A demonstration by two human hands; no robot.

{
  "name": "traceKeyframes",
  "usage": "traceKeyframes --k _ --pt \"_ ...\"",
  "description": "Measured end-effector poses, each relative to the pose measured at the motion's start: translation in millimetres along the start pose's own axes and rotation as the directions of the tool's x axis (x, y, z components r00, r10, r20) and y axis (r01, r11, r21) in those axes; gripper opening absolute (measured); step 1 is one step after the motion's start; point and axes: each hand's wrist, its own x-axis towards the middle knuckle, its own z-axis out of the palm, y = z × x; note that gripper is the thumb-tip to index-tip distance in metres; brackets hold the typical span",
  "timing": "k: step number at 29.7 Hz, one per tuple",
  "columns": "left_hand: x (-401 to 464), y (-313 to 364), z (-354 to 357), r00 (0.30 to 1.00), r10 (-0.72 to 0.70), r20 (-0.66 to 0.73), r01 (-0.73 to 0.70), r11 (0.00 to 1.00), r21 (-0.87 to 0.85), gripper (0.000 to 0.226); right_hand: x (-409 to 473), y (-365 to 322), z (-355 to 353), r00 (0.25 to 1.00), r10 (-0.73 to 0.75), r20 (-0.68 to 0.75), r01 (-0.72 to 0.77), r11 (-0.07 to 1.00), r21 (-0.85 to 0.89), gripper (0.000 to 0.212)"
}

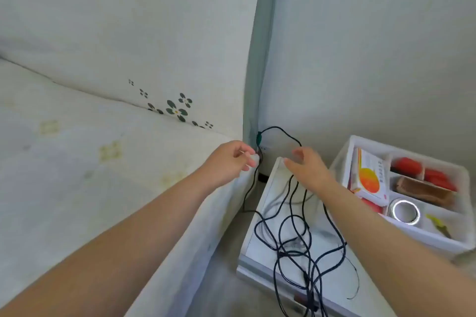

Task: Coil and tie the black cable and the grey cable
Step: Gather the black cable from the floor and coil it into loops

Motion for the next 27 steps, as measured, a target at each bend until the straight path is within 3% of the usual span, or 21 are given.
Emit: traceKeyframes --k 3,5,8,12,17,20,22,24,27 --pt "23.9 -59.0 37.8 0.998 -0.049 -0.028 0.049 0.999 0.000 0.018 21.7 47.7 36.8 0.997 0.018 -0.071 -0.047 0.900 -0.433 0.059" --pt "38.2 -103.8 69.0 0.995 -0.096 -0.006 0.096 0.995 0.015 0.020 33.4 75.3 55.2 0.994 0.109 -0.029 -0.109 0.854 -0.509 0.058" --pt "50.6 -149.2 111.3 0.994 -0.093 0.061 0.089 0.994 0.061 0.023 47.4 102.0 77.0 0.976 0.208 0.065 -0.151 0.859 -0.489 0.053" --pt "53.4 -190.4 158.9 0.996 -0.024 0.086 0.021 0.999 0.029 0.024 45.6 124.2 101.7 0.982 0.124 0.145 -0.024 0.834 -0.551 0.062" --pt "48.9 -234.0 211.7 0.988 0.094 -0.123 -0.095 0.995 -0.002 0.018 17.3 143.5 127.7 0.994 -0.061 0.093 0.101 0.843 -0.529 0.070" --pt "31.4 -242.6 232.5 0.937 0.124 -0.325 -0.164 0.982 -0.096 0.021 -4.5 154.9 139.0 0.973 -0.230 0.026 0.219 0.877 -0.427 0.065" --pt "16.4 -245.7 241.8 0.913 0.078 -0.401 -0.135 0.984 -0.116 0.033 -23.2 163.2 142.5 0.935 -0.349 -0.063 0.294 0.863 -0.411 0.060" --pt "-6.2 -252.1 251.5 0.915 0.016 -0.402 -0.056 0.995 -0.089 0.047 -50.3 172.3 144.2 0.882 -0.443 -0.161 0.362 0.855 -0.371 0.050" --pt "-38.1 -263.0 264.9 0.945 -0.074 -0.320 0.031 0.990 -0.136 0.060 -100.4 190.9 146.9 0.834 -0.455 -0.312 0.418 0.890 -0.183 0.031"
